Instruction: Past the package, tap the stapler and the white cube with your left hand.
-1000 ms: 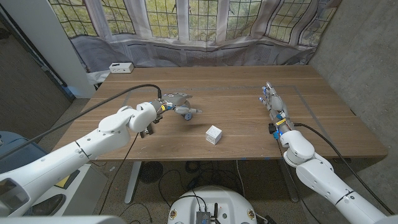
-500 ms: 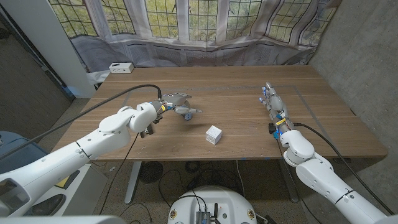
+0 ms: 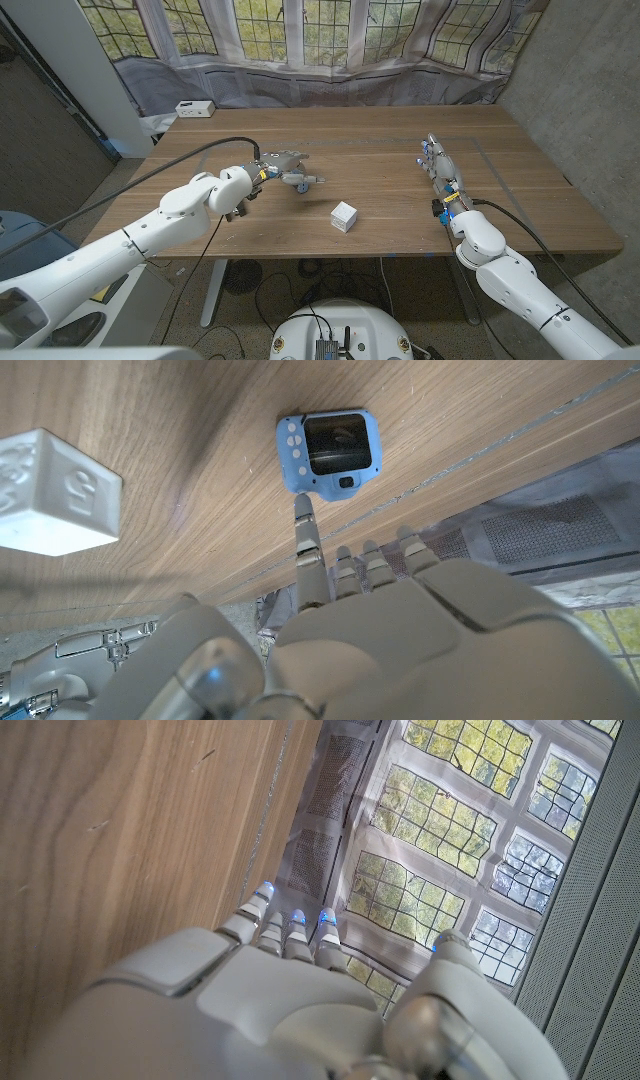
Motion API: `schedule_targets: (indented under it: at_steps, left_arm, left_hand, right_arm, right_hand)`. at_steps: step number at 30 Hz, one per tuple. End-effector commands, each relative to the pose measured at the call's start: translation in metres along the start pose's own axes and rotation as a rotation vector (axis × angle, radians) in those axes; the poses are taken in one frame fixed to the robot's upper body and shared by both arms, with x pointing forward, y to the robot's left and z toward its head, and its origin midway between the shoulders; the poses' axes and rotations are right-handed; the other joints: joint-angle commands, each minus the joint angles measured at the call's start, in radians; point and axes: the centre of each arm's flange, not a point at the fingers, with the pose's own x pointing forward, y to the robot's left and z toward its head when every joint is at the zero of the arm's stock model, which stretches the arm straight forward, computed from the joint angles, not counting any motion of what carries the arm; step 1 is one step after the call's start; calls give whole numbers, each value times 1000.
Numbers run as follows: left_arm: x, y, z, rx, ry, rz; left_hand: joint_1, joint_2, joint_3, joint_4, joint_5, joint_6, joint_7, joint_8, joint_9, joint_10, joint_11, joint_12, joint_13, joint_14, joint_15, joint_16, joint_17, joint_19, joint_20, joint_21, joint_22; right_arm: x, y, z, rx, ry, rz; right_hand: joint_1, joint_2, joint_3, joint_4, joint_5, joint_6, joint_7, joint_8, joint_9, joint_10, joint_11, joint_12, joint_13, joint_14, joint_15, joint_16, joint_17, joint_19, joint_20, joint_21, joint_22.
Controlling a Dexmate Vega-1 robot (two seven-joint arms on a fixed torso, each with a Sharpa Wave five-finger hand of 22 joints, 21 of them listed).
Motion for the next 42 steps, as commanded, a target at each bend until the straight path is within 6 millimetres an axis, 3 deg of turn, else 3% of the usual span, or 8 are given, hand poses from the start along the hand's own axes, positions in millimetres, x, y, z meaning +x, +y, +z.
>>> schedule_targets:
  at_steps: [1,17,29,42]
  left_arm:
    - [-5,-2,-2,-20,9,11]
    - [-8,-6,-5,-38,26,14]
    - [-7,-6,-5,-44,20,28]
    - [-12,-3,-7,-82,9,74]
  left_hand:
    - [6,14,-4,3,7,13,1,11,2,0,1,7,-1,4,1,5,2,-8,0,3,5]
    - [13,21,-4,2,10,52,5,20,2,18,0,15,-2,11,1,7,2,-7,0,5,5]
    - [18,27,-3,2,11,32,4,9,2,16,0,15,-2,12,2,7,2,-6,0,6,5]
    - [30,39,0,0,13,60,8,15,2,48,-5,27,-2,51,-6,18,1,5,-1,10,5]
  right_arm:
    - [-1,1,0,-8,3,-1]
    - [1,2,2,-7,2,-5]
    - [-2,1,1,-7,6,-12]
    - [-2,2,-1,-1,10,-14]
  right_hand:
    - [-9,-3,1,-8,7,9,-2,2,2,7,3,-5,2,0,3,-1,5,2,6,-3,4]
    - [-11,-2,1,-8,7,11,-2,2,2,9,1,-5,3,1,4,-1,5,0,8,-3,5]
    - [-12,-2,1,-9,7,13,-4,2,2,12,1,-5,3,0,2,-2,5,-2,8,-3,5]
    - [-13,-2,1,-10,7,14,-5,2,2,11,1,-6,3,2,4,-2,5,-2,9,-3,5]
